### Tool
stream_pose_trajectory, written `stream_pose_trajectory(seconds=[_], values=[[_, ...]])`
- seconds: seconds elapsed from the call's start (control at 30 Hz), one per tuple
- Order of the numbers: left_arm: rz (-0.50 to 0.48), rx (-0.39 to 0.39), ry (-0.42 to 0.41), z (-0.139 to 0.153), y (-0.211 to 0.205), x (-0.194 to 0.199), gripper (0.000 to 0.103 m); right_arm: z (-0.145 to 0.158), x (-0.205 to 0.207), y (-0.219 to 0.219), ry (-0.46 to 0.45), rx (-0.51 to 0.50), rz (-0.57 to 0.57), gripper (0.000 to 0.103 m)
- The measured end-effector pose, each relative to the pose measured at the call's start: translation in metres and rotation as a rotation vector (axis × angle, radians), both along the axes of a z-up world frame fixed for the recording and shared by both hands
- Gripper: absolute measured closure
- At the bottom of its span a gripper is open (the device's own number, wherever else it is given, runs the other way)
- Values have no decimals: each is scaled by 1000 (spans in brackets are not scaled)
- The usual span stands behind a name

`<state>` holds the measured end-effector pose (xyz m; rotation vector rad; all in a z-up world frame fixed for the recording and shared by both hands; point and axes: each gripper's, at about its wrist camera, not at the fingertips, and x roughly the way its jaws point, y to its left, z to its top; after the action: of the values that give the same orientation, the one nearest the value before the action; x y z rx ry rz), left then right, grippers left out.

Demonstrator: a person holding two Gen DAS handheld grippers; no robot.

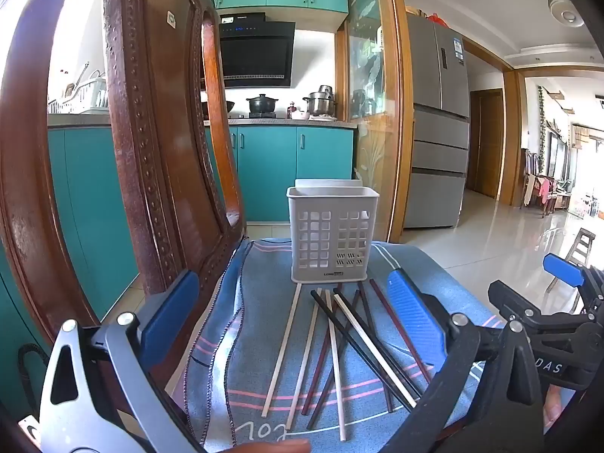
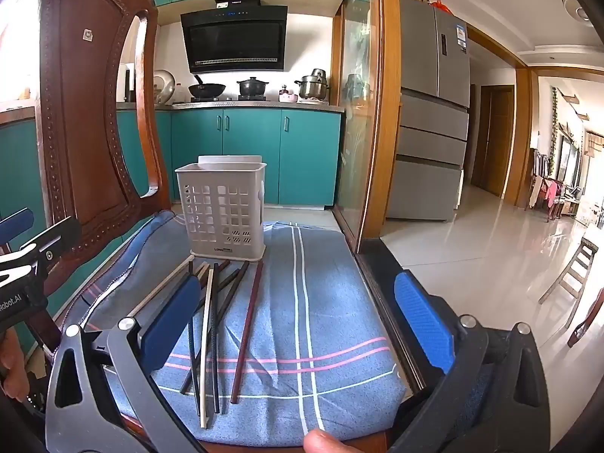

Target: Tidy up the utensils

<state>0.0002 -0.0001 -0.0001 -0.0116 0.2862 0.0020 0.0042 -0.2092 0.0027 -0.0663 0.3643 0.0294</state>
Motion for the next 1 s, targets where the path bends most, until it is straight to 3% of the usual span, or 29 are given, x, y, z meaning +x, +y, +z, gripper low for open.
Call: stream_pose_trajectory(seconds=[1.0], values=[[2,3,1,-1,2,0,3,0,-3,-2,5,-2,-1,2]])
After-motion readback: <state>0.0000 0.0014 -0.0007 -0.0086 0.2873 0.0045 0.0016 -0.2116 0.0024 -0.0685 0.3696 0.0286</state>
